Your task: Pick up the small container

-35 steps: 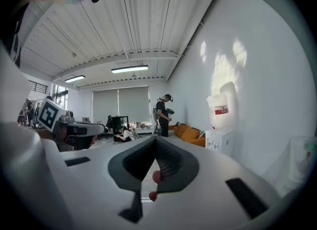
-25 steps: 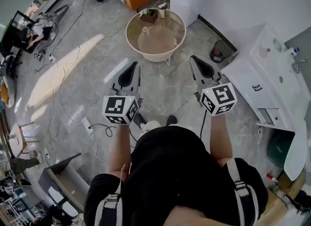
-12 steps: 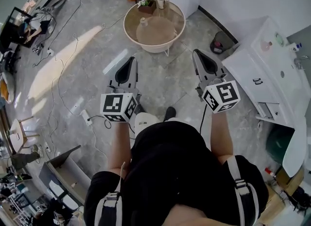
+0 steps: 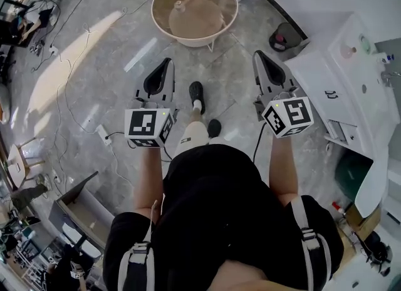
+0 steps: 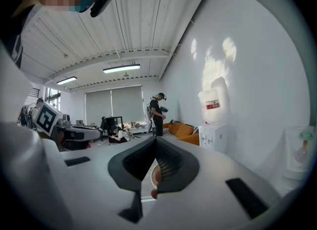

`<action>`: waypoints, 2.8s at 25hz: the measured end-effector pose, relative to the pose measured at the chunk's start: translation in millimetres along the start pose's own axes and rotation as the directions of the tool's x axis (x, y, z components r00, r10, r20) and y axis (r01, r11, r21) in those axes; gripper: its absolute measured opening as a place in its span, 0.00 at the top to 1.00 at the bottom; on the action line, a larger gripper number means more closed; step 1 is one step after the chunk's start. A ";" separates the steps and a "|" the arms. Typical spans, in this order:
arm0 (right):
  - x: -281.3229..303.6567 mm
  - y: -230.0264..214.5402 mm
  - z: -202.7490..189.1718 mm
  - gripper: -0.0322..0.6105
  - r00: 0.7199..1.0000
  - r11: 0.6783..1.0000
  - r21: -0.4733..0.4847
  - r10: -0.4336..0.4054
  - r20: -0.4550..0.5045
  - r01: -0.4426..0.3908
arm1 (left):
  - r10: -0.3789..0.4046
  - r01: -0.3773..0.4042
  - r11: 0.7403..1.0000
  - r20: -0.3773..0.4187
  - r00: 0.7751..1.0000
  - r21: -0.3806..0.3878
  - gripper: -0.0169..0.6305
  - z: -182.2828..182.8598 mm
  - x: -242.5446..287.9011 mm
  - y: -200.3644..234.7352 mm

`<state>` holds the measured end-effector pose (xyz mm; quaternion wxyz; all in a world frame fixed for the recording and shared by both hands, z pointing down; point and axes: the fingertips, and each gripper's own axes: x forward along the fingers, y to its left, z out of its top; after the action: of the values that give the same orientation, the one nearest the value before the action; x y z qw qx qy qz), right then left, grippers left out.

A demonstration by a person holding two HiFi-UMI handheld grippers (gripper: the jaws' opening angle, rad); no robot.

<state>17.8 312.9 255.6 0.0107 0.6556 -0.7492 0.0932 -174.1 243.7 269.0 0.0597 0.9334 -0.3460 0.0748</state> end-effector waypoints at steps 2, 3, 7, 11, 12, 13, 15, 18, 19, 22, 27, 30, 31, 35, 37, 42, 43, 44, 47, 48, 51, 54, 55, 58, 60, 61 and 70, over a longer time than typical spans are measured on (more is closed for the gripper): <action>14.0 -7.0 0.7 0.95 1.000 1.000 -0.003 -0.007 -0.008 0.007 | -0.007 0.007 1.000 0.000 1.000 -0.005 0.95 -0.5 17.0 9.4; 21.9 -10.5 3.2 0.95 1.000 1.000 -0.009 -0.010 -0.010 0.010 | -0.009 0.009 1.000 0.003 1.000 -0.008 0.95 0.9 26.2 14.9; 58.6 -25.0 23.8 0.95 1.000 0.999 -0.047 -0.010 -0.006 0.010 | -0.013 0.014 1.000 0.038 0.999 -0.019 0.95 17.3 67.6 40.3; 99.6 -38.9 51.3 0.95 1.000 0.997 -0.074 -0.027 0.010 0.027 | -0.031 0.032 0.999 0.067 0.997 -0.009 0.95 40.5 107.3 66.6; 109.4 -40.7 57.9 0.95 0.999 0.996 -0.078 -0.031 0.015 0.032 | -0.037 0.038 0.999 0.071 0.997 -0.004 0.95 45.6 116.1 73.5; 119.1 -42.1 63.7 0.95 0.999 0.996 -0.082 -0.033 0.019 0.035 | -0.043 0.043 0.999 0.076 0.996 0.002 0.95 50.4 124.4 80.4; 138.7 -44.2 71.3 0.95 0.999 0.995 -0.091 -0.038 0.024 0.040 | -0.052 0.052 0.999 0.085 0.995 0.009 0.95 57.6 140.7 95.3; 164.5 -46.6 73.0 0.95 0.999 0.994 -0.097 -0.048 0.021 0.050 | -0.070 0.071 0.997 0.095 0.993 -0.007 0.95 58.8 165.8 116.5; 171.9 -47.8 72.8 0.95 0.998 0.994 -0.095 -0.052 0.018 0.054 | -0.079 0.081 0.997 0.094 0.992 -0.013 0.95 57.6 175.0 122.0; 189.6 -54.6 72.5 0.95 0.998 0.995 -0.081 -0.059 0.011 0.060 | -0.105 0.106 0.994 0.079 0.991 -0.013 0.95 56.7 200.6 130.3; 212.9 -72.2 69.4 0.95 0.998 0.996 -0.064 -0.063 -0.006 0.063 | -0.113 0.113 0.994 0.060 0.992 -0.008 0.95 56.8 231.0 136.3; 227.6 -80.6 65.4 0.95 0.999 0.998 -0.052 -0.036 -0.014 0.035 | -0.093 0.093 0.996 0.040 0.995 -0.010 0.95 53.1 244.8 141.4; 233.1 -85.0 63.2 0.95 1.000 0.999 -0.047 -0.023 -0.019 0.022 | -0.080 0.081 0.997 0.032 0.996 -0.010 0.95 51.2 248.7 142.6; 268.6 -109.6 60.5 0.95 0.999 0.999 -0.021 0.046 -0.020 -0.046 | 0.002 -0.001 1.000 0.017 1.000 -0.009 0.95 48.8 268.9 155.1; 291.4 -120.6 64.0 0.95 0.996 0.996 -0.015 0.091 -0.018 -0.092 | 0.039 -0.039 0.999 0.023 0.999 -0.009 0.95 52.7 279.4 161.6; 344.6 -137.9 77.1 0.95 0.973 0.973 -0.012 0.228 -0.027 -0.229 | 0.180 -0.179 0.984 0.060 0.982 -0.027 0.95 70.1 297.1 179.5; 354.3 -141.2 79.1 0.95 0.965 0.965 -0.011 0.261 -0.034 -0.262 | 0.212 -0.210 0.977 0.062 0.975 -0.037 0.95 73.5 300.9 181.6; 363.6 -145.7 80.8 0.95 0.955 0.956 -0.009 0.292 -0.041 -0.293 | 0.241 -0.238 0.970 0.062 0.969 -0.046 0.95 76.6 305.7 182.4; 388.4 -163.0 83.5 0.95 0.926 0.927 0.000 0.374 -0.056 -0.375 | 0.307 -0.303 0.951 0.058 0.950 -0.067 0.95 81.9 323.7 178.9; 395.2 -168.4 83.4 0.95 0.915 0.916 0.002 0.399 -0.061 -0.400 | 0.325 -0.321 0.944 0.056 0.944 -0.075 0.95 82.0 328.9 176.4; 414.1 -182.7 81.4 0.95 0.882 0.885 0.008 0.465 -0.078 -0.465 | 0.384 -0.379 0.920 0.044 0.922 -0.100 0.95 78.0 340.8 170.4; 429.1 -192.2 73.9 0.95 0.848 0.853 0.017 0.520 -0.100 -0.521 | 0.441 -0.435 0.892 0.026 0.897 -0.124 0.95 67.2 347.0 165.4; 432.1 -193.1 70.5 0.95 0.835 0.841 0.023 0.539 -0.109 -0.540 | 0.455 -0.448 0.883 0.026 0.890 -0.138 0.95 64.3 346.6 163.0; 438.7 -193.3 56.6 0.95 0.801 0.812 0.036 0.581 -0.146 -0.582 | 0.503 -0.490 0.852 0.030 0.864 -0.184 0.95 54.7 339.4 157.1; 443.3 -193.5 45.4 0.95 0.787 0.803 0.055 0.594 -0.166 -0.594 | 0.531 -0.522 0.835 0.007 0.847 -0.174 0.95 45.1 334.8 153.5; 445.3 -193.0 40.0 0.95 0.781 0.799 0.068 0.599 -0.174 -0.598 | 0.539 -0.533 0.830 -0.008 0.842 -0.165 0.95 40.0 333.1 151.9; 461.6 -163.9 3.3 0.95 0.751 0.785 0.082 0.613 -0.244 -0.614 | 0.547 -0.551 0.816 -0.074 0.834 -0.175 0.95 -0.2 324.2 167.4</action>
<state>114.9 -160.3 336.7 0.0776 0.3558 -0.9148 0.1745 -40.8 -88.9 337.9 0.1274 0.7834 -0.6049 0.0649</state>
